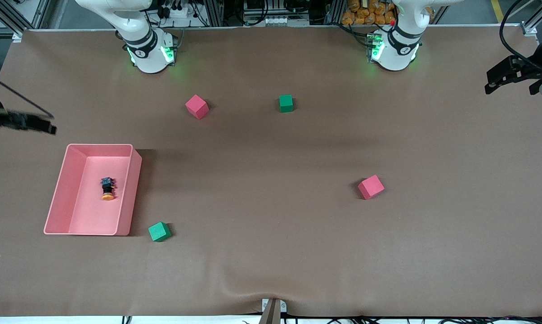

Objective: Place and upright button with both arms
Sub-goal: 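Reach the right gripper down into the pink tray toward the button, then grasp the yellow-capped button with the right gripper and lift it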

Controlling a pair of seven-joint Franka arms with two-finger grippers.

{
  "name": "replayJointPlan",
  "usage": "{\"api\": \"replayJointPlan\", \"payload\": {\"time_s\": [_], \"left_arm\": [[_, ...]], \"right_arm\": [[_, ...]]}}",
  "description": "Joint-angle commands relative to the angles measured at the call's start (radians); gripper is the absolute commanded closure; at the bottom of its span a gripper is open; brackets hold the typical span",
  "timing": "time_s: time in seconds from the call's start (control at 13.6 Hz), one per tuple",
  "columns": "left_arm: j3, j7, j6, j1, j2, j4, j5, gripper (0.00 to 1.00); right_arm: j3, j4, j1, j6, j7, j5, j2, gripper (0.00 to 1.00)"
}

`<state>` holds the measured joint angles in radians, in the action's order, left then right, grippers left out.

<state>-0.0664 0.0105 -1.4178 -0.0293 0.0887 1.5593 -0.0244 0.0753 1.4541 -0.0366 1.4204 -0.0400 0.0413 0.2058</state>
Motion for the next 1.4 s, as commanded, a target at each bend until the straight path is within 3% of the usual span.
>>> {"api": "replayJointPlan", "payload": {"time_s": [0.0,0.15,0.44,0.73,1.32], "left_arm": [[-0.003,0.023,0.017,-0.008,-0.003,-0.016,-0.009,0.00],[-0.001,0.025,0.016,-0.009,-0.004,-0.016,-0.009,0.00],[0.000,0.025,0.016,-0.008,-0.010,-0.015,-0.009,0.00],[0.000,0.025,0.016,-0.008,-0.017,-0.015,-0.009,0.00],[0.004,0.026,0.016,-0.009,-0.017,-0.015,-0.011,0.00]], "right_arm": [[0.003,0.070,-0.034,0.151,0.083,0.023,0.072,0.00],[0.003,0.168,-0.036,0.294,0.114,0.032,0.101,0.00],[0.003,0.216,-0.066,0.428,0.247,0.041,0.234,0.00],[0.003,0.357,-0.063,0.687,0.250,0.086,0.263,0.00],[0.003,0.380,-0.057,0.859,0.262,0.098,0.380,0.00]]}}
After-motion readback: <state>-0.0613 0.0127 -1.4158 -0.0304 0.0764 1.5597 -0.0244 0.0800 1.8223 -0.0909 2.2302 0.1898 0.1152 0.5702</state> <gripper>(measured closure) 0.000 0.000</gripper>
